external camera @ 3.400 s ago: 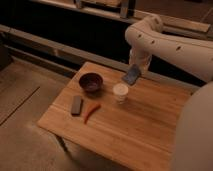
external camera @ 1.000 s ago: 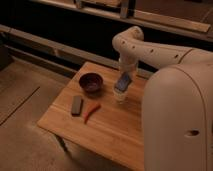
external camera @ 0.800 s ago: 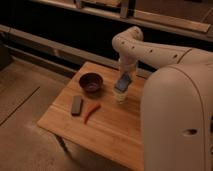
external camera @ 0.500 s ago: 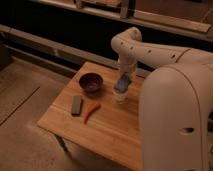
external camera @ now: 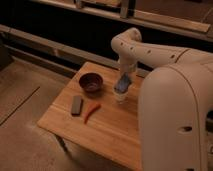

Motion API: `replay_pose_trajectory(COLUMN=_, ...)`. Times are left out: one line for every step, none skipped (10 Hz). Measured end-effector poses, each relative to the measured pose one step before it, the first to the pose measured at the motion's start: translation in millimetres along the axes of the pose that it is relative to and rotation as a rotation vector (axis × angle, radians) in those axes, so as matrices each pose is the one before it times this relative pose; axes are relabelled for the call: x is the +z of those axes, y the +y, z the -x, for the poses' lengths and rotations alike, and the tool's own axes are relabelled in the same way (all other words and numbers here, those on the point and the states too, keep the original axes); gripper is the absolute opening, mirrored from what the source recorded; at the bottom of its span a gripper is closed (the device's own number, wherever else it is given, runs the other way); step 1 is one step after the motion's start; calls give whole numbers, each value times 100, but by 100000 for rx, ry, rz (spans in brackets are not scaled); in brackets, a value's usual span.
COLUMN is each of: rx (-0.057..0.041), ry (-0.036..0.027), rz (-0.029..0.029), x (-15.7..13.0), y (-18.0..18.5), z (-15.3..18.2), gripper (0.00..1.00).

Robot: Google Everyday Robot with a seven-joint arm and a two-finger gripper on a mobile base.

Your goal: Place the white sponge in the ceramic cup

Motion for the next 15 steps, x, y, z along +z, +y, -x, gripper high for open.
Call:
replay_pose_trajectory(rx=-30, ry=-30, rz=-16, x=1, y=72, z=11, gripper=0)
replay_pose_trajectory(rx=-97, ry=-34, rz=-85, x=7, y=78, z=-2, gripper=0)
replay_pose_trajectory(rx=-109, ry=54, rz=-214, x=94, y=15, z=-33, gripper=0)
replay_pose_trajectory(rx=-37, ry=37, rz=-233, x=27, y=-33, z=-9, gripper=0)
replay_pose_trajectory(rx=-75, ry=164, rz=-461, x=153, y=-68, z=-56, gripper=0)
replay_pose_trajectory(rx=-31, ry=80, rz=-352, x=73, y=-57, z=-22, gripper=0)
replay_pose_trajectory(rx=-59, ry=85, rz=-435, x=158, y=-43, z=-18, gripper=0)
replay_pose_trajectory(rx=-58, ry=15, rz=-262, x=44, y=11, z=-6, gripper=0)
replay_pose_trajectory(rx=-53, ry=21, rz=-255, x=41, y=13, z=-5, gripper=0)
replay_pose_trajectory(rx=-23, ry=19, rz=-178, x=16, y=5, z=-1, gripper=0)
replay_pose_trajectory(rx=39, ry=43, rz=-98, x=8, y=-7, z=6, gripper=0)
replay_pose_trajectory(rx=81, ry=64, rz=-15, x=5, y=6, z=10, gripper=0)
replay_pose_trajectory(rx=81, ry=57, rz=36, x=-8, y=10, z=8, gripper=0)
replay_pose_trajectory(rx=115, ry=94, rz=2, x=29, y=2, z=14, gripper=0)
replay_pose_trajectory(rx=104, ry=102, rz=127, x=-15, y=44, z=0, gripper=2)
